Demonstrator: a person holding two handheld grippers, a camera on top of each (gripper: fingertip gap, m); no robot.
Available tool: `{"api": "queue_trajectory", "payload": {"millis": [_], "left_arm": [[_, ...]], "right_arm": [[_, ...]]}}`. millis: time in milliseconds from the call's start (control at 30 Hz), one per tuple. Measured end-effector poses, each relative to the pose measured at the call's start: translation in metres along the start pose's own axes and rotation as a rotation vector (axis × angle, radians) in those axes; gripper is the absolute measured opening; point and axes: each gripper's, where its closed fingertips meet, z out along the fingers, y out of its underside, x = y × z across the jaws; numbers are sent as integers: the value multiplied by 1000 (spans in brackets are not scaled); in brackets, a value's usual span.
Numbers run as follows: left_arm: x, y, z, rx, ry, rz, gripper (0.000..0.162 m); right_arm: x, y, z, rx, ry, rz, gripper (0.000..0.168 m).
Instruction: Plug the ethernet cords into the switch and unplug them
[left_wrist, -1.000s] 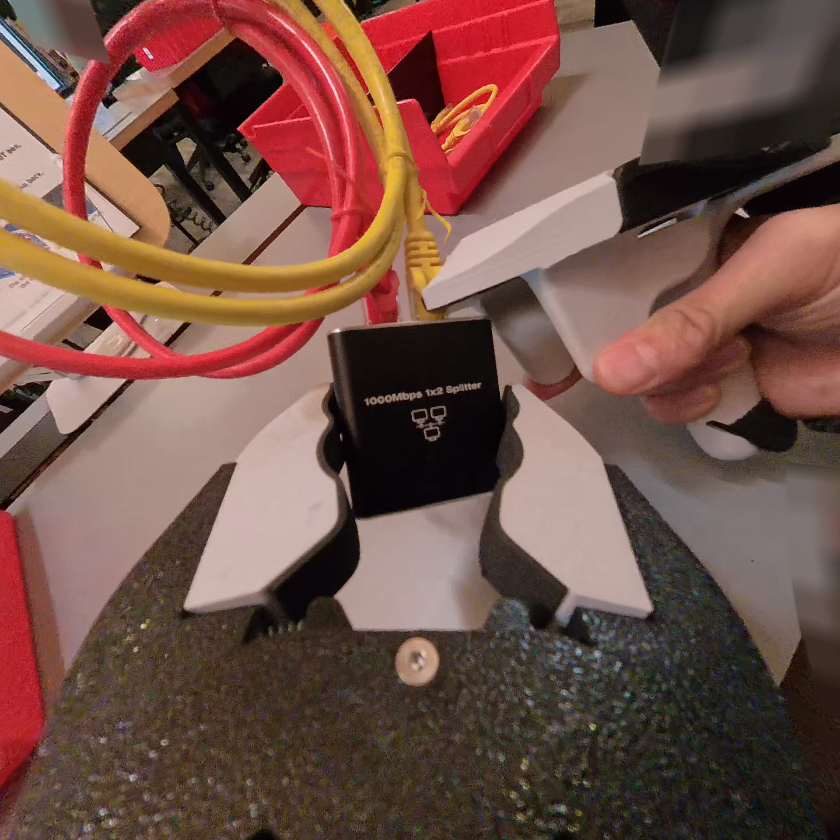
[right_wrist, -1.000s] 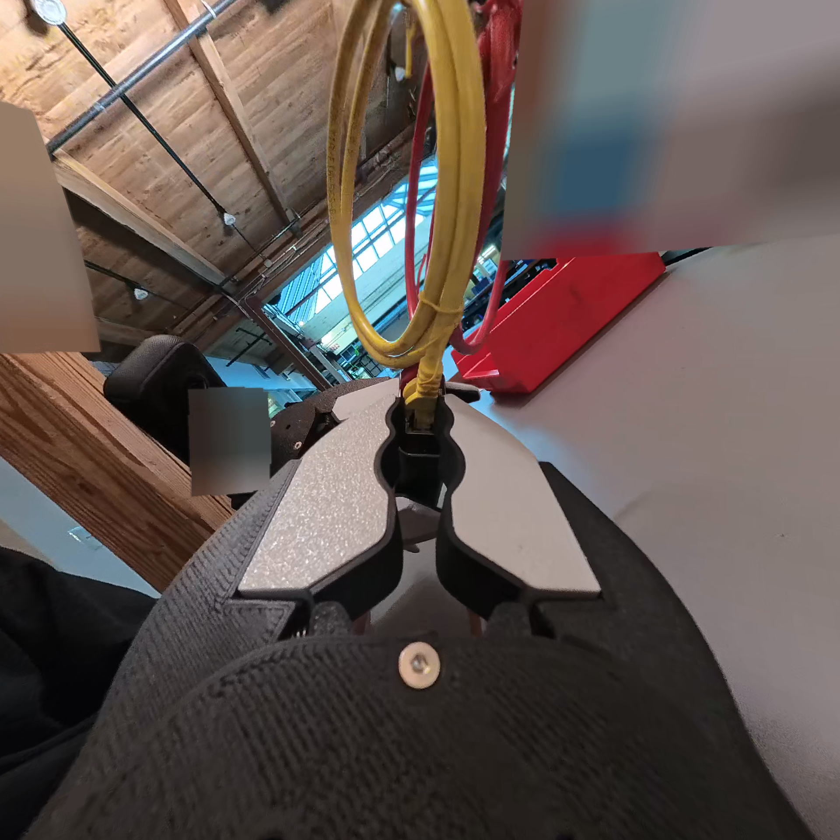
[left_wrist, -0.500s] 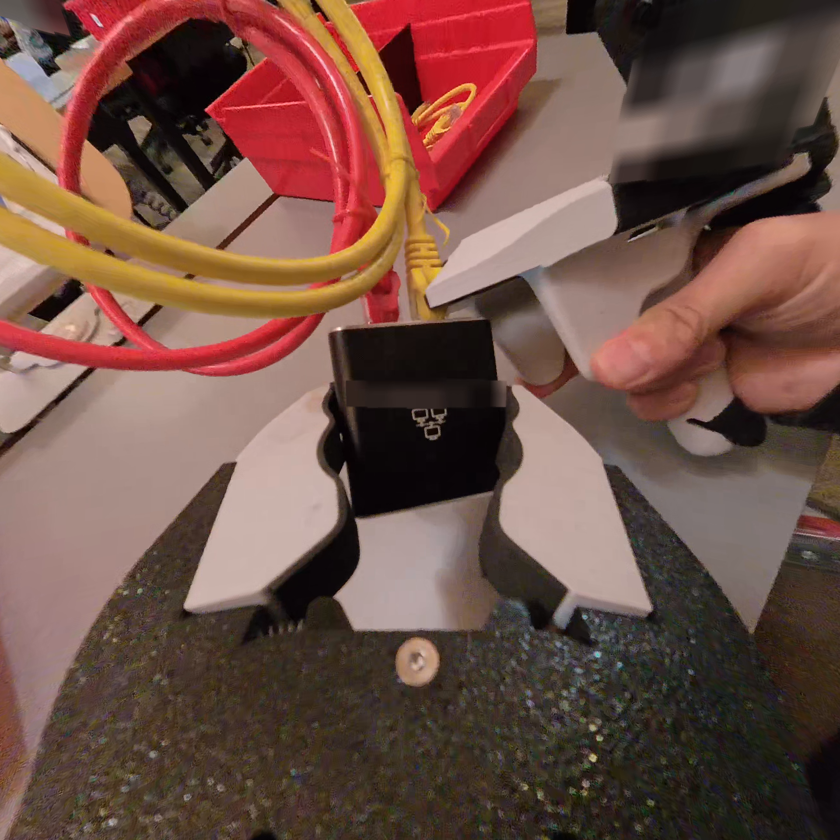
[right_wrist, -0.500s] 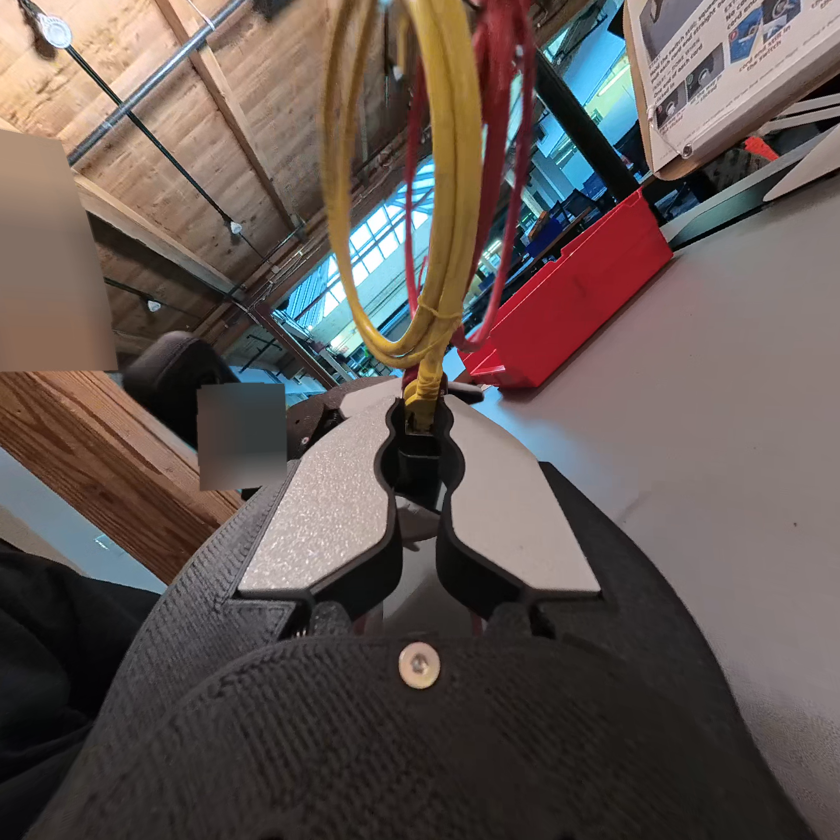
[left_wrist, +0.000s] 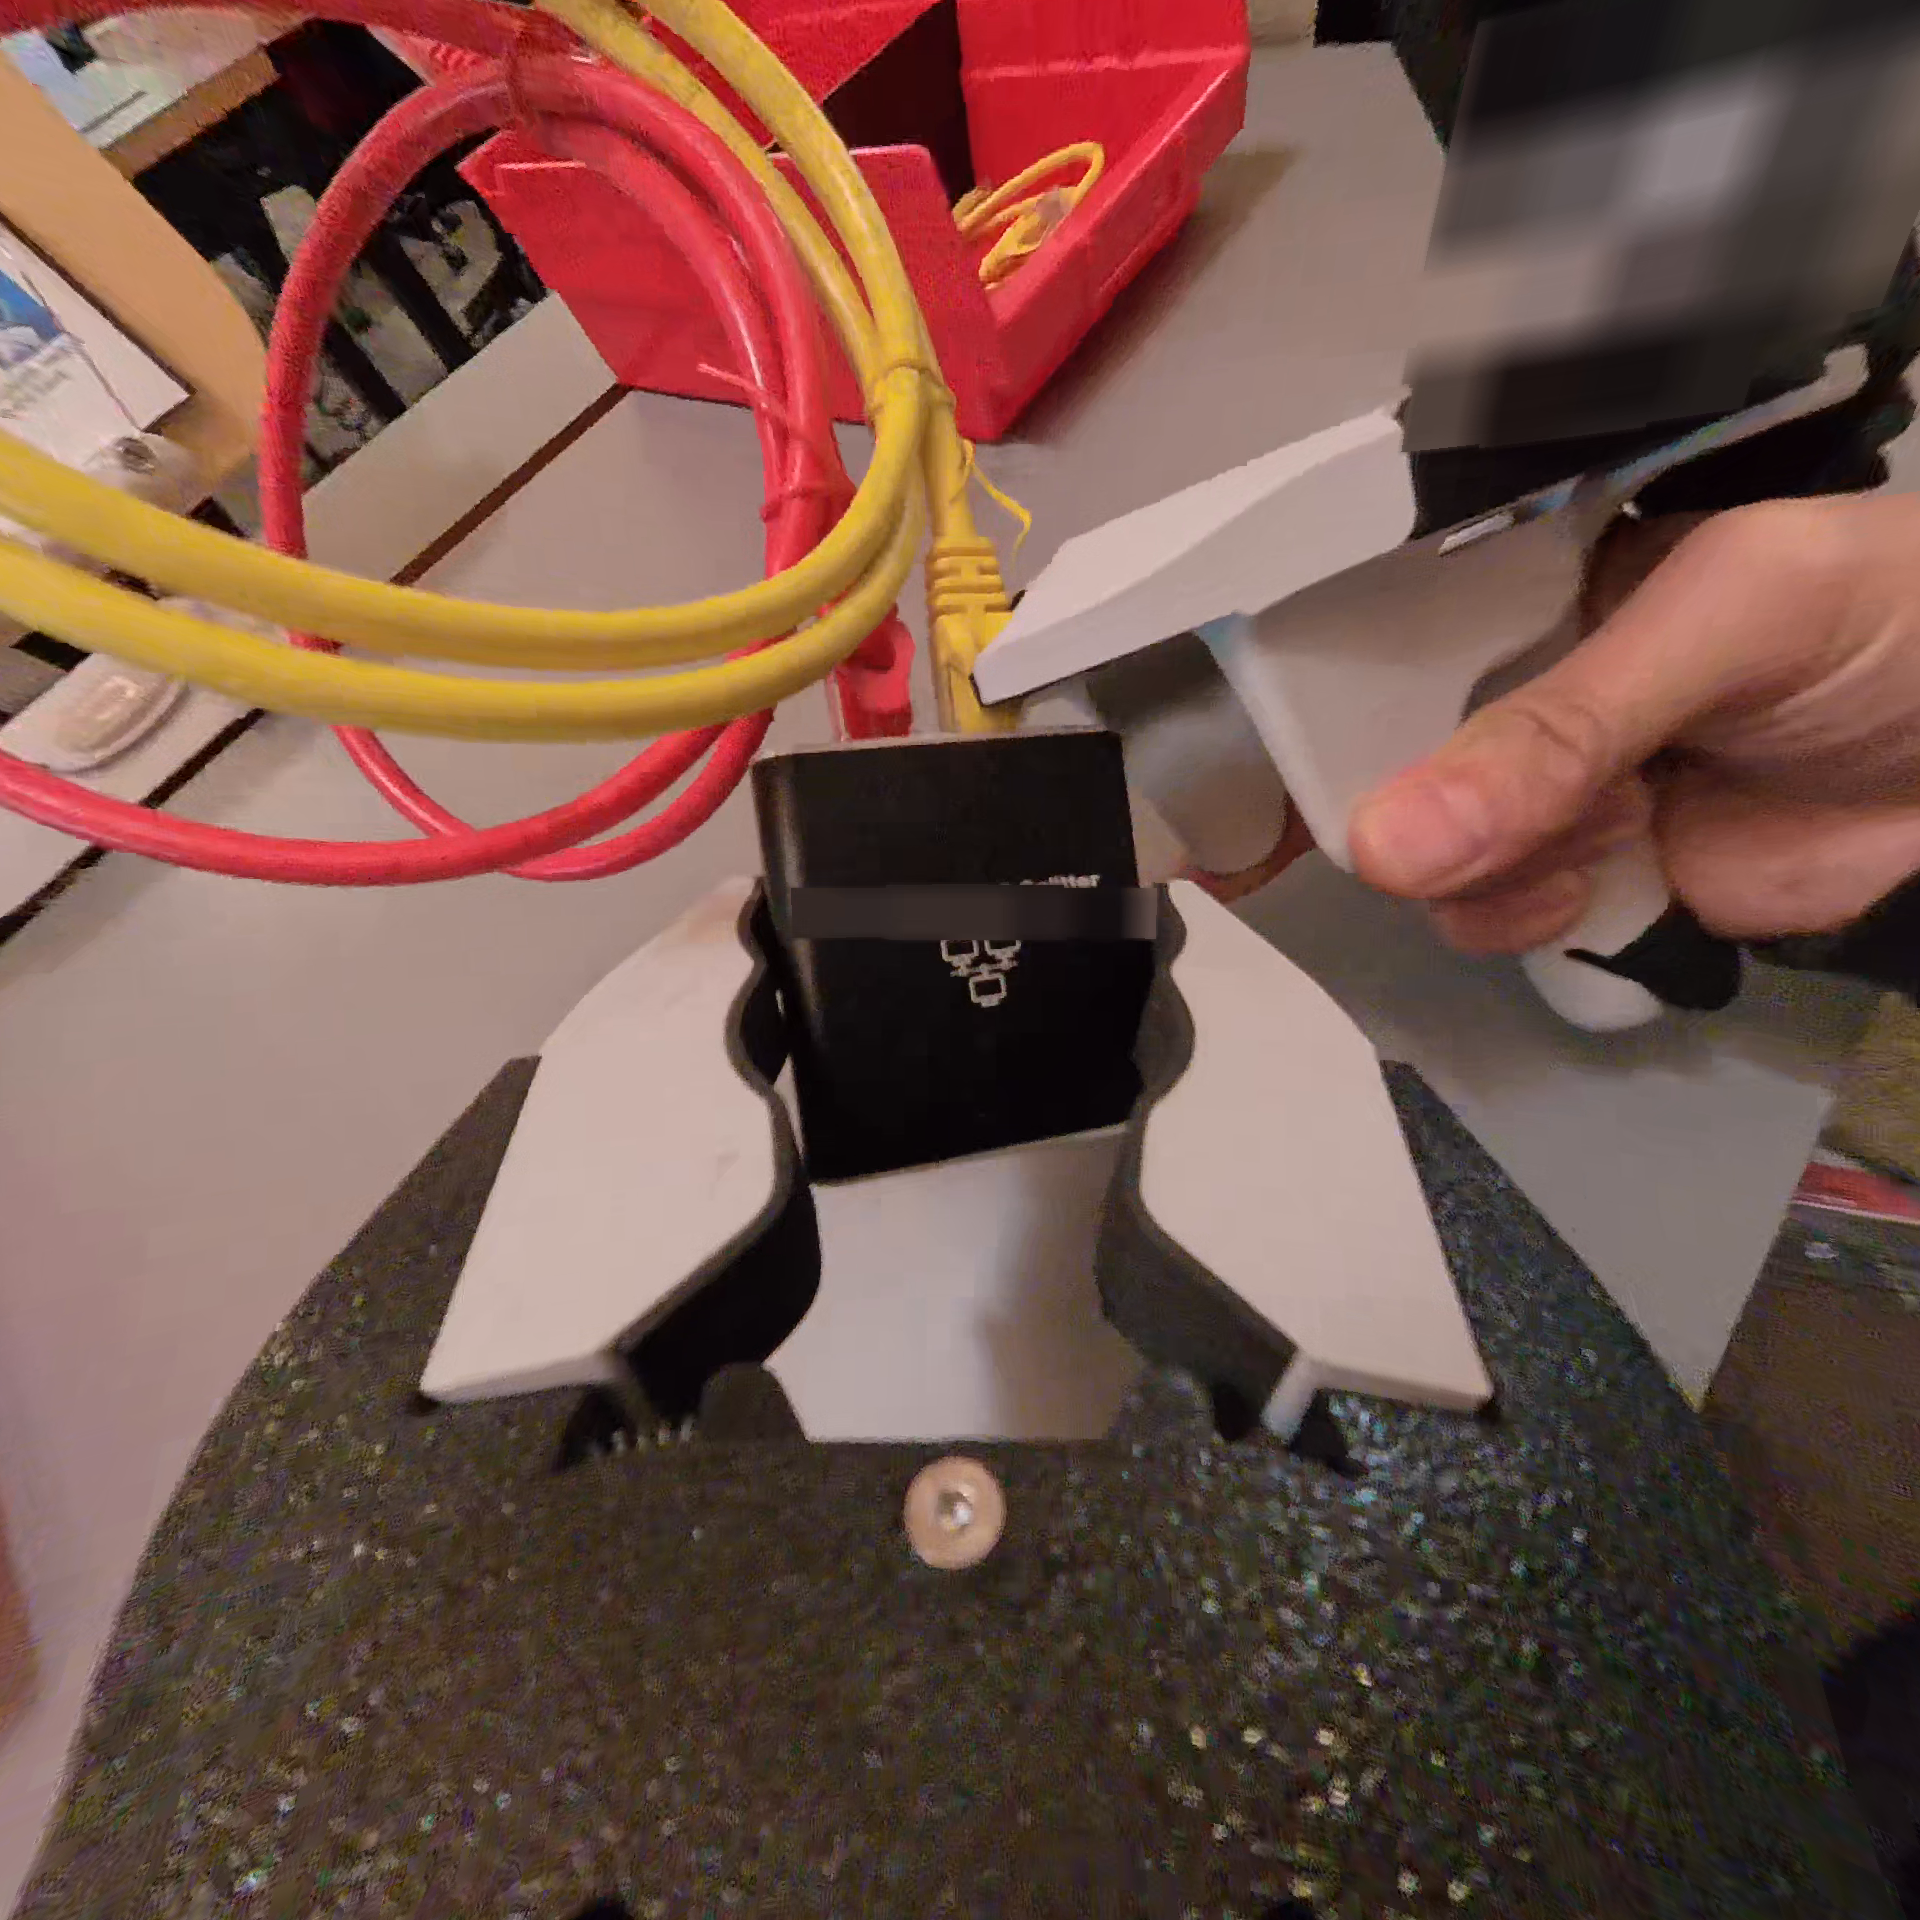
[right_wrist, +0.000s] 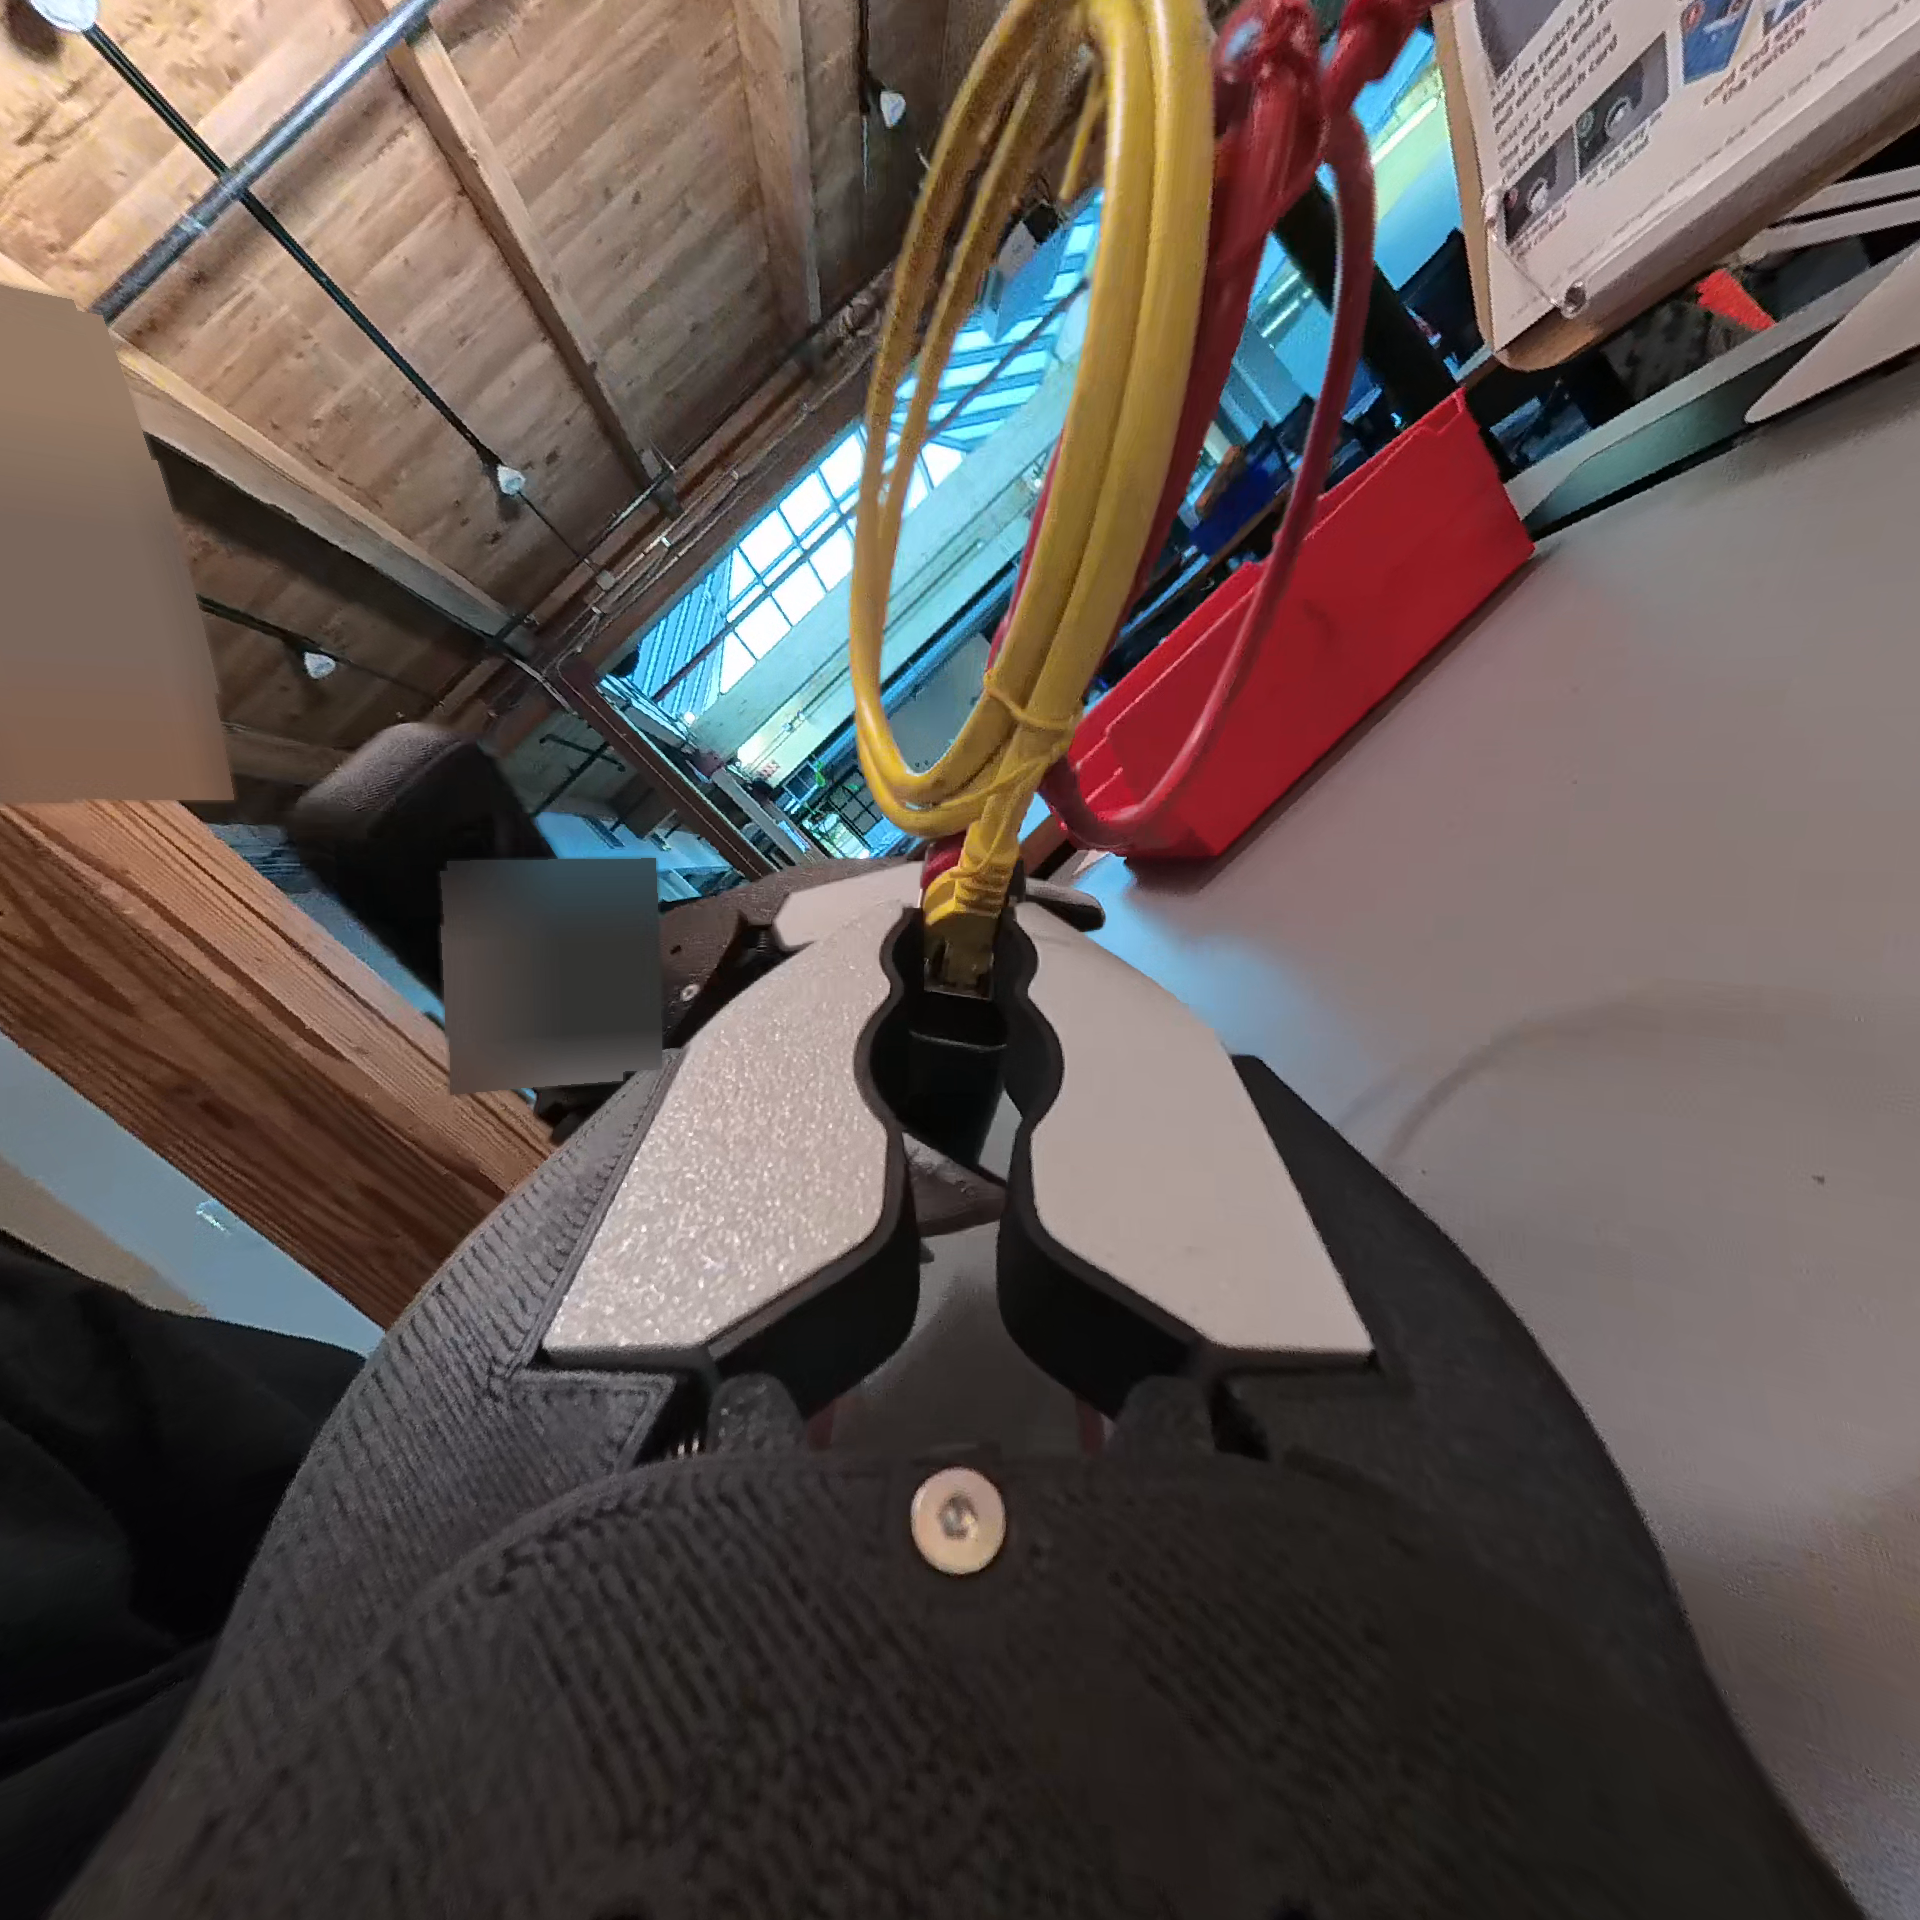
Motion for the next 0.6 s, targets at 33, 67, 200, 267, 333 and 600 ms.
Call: {"api": "queue_trajectory", "payload": {"millis": [33, 67, 200, 267, 333, 600], "left_arm": [[-2, 2, 0, -13, -30, 24, 66], [-4, 3, -1, -18, -40, 34, 66], [-6, 6, -2, -24, -60, 54, 66], [-10, 10, -2, -39, -82, 54, 66], [-16, 12, -3, -42, -95, 30, 66], [-48, 48, -10, -164, -127, -127, 66]], "right_arm": [[1, 1, 1, -4, 6, 4, 14], [0, 3, 3, -19, -2, 10, 14], [2, 8, 4, -90, 24, -17, 14], [7, 10, 5, -109, 54, 1, 15], [14, 13, 6, -142, 91, 9, 28], [47, 29, -9, -322, 304, 28, 56]]}}
